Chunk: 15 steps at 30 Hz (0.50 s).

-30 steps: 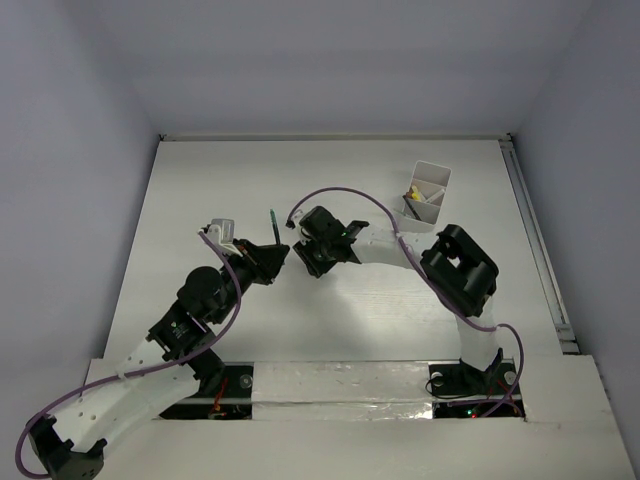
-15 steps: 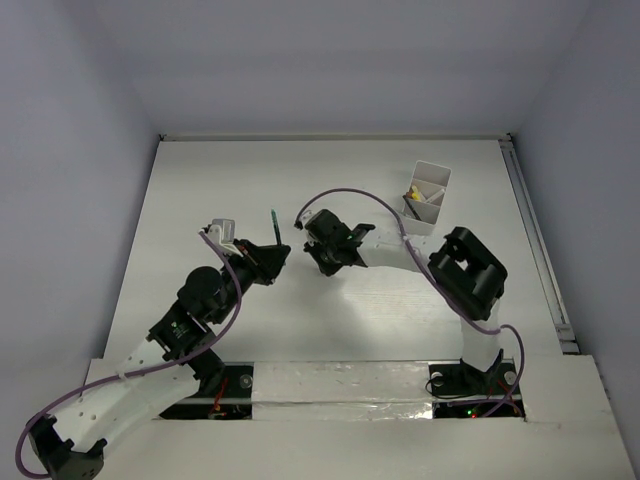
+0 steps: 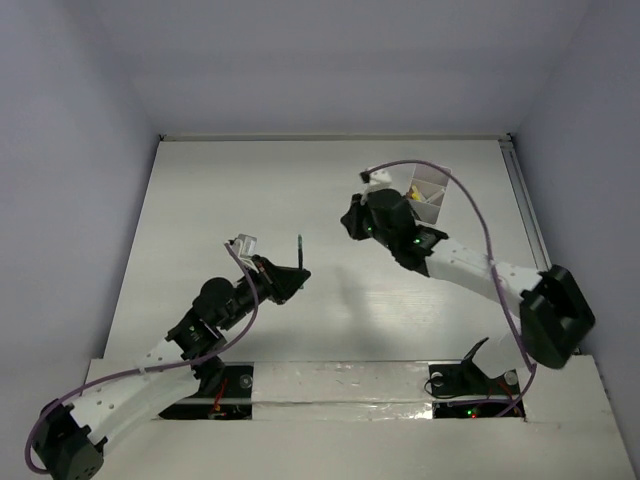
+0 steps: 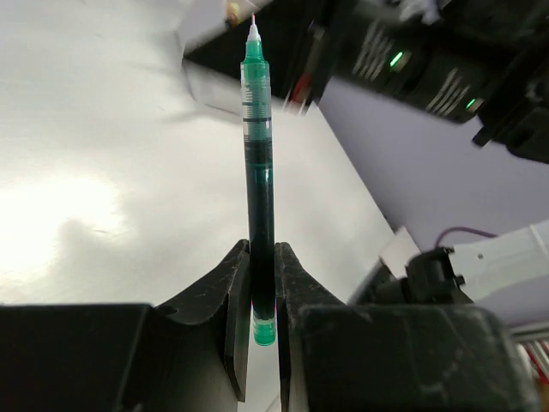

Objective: Sort the stationery into containers
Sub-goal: Close the pen cap on the pen.

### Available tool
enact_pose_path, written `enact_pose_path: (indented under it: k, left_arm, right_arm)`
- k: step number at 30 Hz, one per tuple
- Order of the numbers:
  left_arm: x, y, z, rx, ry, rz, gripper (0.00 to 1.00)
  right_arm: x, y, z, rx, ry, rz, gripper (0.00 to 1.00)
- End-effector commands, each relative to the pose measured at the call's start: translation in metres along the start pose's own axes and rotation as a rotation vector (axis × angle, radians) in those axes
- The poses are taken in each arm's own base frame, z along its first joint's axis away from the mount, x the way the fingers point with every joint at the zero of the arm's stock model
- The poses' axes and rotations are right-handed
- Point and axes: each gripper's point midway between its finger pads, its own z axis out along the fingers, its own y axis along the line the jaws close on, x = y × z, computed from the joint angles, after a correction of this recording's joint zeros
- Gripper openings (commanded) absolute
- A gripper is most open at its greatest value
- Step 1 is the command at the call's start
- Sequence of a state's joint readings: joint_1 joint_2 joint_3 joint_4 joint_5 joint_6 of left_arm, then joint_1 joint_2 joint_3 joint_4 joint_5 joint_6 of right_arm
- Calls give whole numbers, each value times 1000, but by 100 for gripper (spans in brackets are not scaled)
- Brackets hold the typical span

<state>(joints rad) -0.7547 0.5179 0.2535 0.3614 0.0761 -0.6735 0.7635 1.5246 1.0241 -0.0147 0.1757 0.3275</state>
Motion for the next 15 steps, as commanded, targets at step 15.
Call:
enact_pose_path:
  k: [15]
  left_arm:
    - [8, -35, 24, 215, 38, -36, 0]
  right_arm:
    - [-128, 58, -69, -402, -432, 438, 0]
